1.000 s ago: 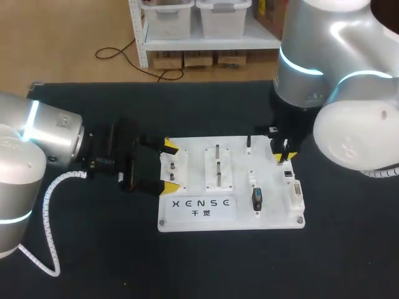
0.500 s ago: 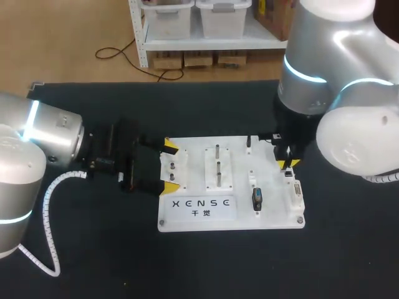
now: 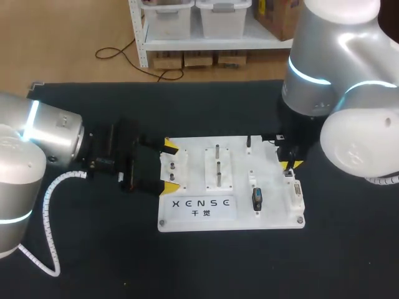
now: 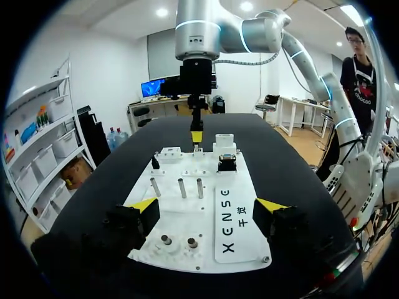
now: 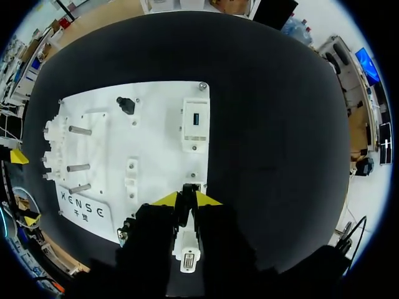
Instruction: Insert the Ethernet cable into its matching sockets.
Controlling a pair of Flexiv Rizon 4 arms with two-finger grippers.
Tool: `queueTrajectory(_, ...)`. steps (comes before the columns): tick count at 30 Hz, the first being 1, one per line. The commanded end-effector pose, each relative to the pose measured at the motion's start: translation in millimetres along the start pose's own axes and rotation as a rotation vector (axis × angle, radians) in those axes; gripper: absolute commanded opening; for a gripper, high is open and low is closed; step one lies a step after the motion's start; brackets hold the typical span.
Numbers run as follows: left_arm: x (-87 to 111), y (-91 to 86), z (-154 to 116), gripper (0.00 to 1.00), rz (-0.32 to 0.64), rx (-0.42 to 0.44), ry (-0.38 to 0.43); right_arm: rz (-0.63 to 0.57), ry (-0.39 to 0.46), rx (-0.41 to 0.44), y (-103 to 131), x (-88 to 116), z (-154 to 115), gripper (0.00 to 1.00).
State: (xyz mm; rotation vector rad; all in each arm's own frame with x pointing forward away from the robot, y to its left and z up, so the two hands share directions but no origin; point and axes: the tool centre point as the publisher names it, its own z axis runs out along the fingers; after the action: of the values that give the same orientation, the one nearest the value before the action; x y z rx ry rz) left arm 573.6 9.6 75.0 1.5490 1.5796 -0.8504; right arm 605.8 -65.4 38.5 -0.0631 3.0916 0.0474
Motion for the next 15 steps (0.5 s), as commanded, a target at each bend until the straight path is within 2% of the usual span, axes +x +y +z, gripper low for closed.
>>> queueTrajectory(1,2.2,-1.4,0.3,1.00,0.004,-0.006,-0.008,0.002,-0.009,0.000,-2.4,1.3,0.3,0.00)
queueTrajectory(15,2.2,-1.4,0.3,1.00,0.004,-0.006,-0.008,0.018,0.001,-0.003,-7.6,2.2,2.7,0.00)
